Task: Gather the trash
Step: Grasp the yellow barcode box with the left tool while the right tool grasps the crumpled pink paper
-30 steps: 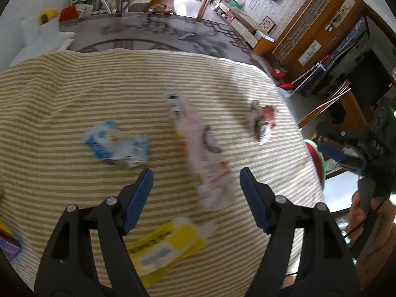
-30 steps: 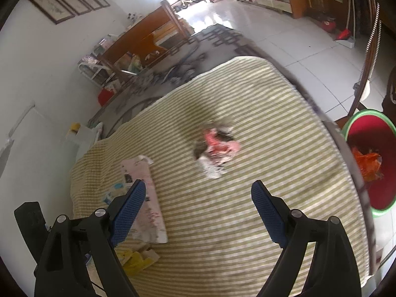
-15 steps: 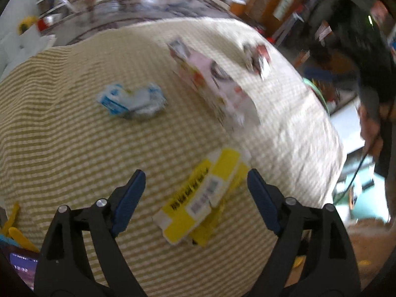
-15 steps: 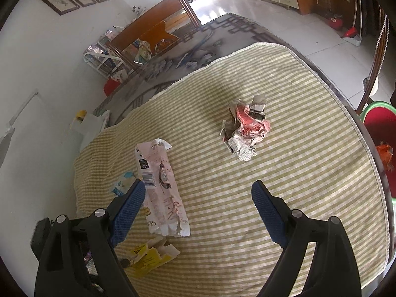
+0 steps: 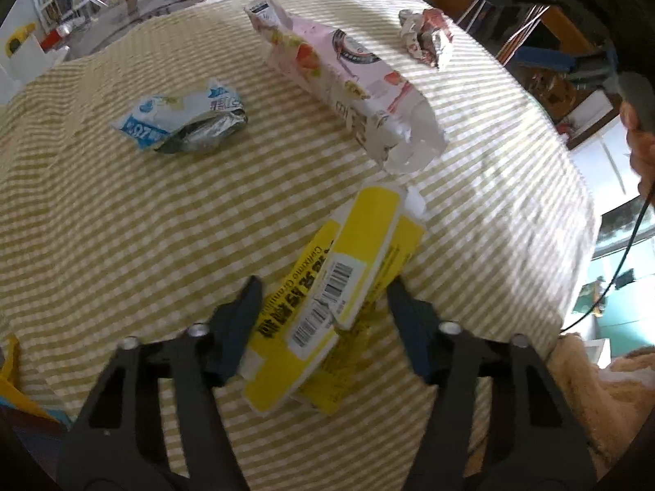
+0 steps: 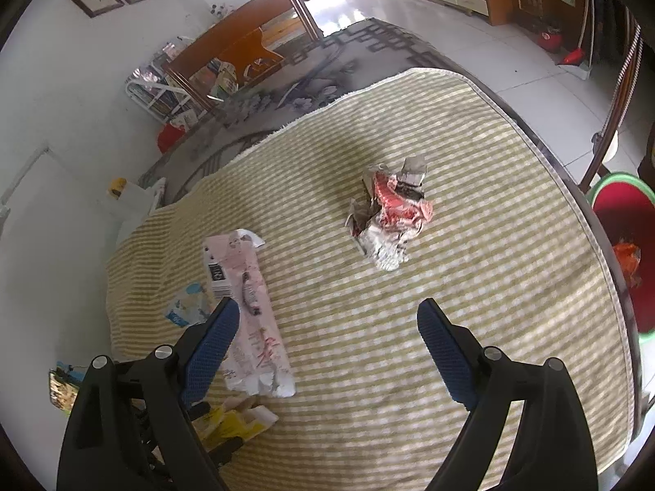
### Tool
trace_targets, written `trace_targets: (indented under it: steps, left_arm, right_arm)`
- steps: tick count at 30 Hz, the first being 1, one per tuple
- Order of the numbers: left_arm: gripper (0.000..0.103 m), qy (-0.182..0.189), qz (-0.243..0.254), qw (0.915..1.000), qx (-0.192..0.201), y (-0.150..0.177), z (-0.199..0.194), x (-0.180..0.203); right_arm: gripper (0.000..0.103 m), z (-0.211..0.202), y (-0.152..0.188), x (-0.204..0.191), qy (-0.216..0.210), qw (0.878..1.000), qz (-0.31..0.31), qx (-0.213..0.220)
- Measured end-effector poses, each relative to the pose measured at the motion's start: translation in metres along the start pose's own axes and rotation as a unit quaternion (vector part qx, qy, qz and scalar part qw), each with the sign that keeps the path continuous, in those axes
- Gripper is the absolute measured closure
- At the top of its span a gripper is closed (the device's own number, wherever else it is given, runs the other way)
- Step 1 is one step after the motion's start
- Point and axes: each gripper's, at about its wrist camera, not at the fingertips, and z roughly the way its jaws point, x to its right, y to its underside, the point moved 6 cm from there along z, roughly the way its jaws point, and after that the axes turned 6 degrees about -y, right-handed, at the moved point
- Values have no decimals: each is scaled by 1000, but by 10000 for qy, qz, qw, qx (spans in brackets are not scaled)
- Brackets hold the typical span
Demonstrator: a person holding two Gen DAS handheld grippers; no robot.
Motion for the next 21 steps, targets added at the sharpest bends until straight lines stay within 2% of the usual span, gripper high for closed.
trace_targets:
  steps: [6,10,13,14,16,17,19,21]
  left_arm:
    - [58,-47,-553,9985,40,-6,0,-8]
    - [63,-98,-756,9971,71,-12,-2,-15]
    - [65,-114,-836,9964,77,-15,-3,-18]
    - [65,-117,-857,9962,79,-16,-3,-19]
    - [65,-129,-904,9958,78,-15,-4,-19]
    - [65,-139,-922,9956,81,-15,-5,-21]
    - [65,-150,-968,9952,89,-12,-7,-24]
    - [65,-148,-1036,9945,77,-9,-8,-29]
  right_arm:
    - [17,28,-28,26,298,9994,149,-85]
    - [17,51,-56,45,750,9970,186,-59]
    - [17,65,-64,51,811,9963,252,-129]
    - [19,71,-65,52,867,9959,201,-173]
    - [31,79,-65,52,1039,9943,35,-229]
    - [37,82,-64,51,1060,9940,-20,-255]
    - [43,84,-62,48,1030,9943,-90,-255]
    - [56,81,-63,45,990,9947,-202,-190]
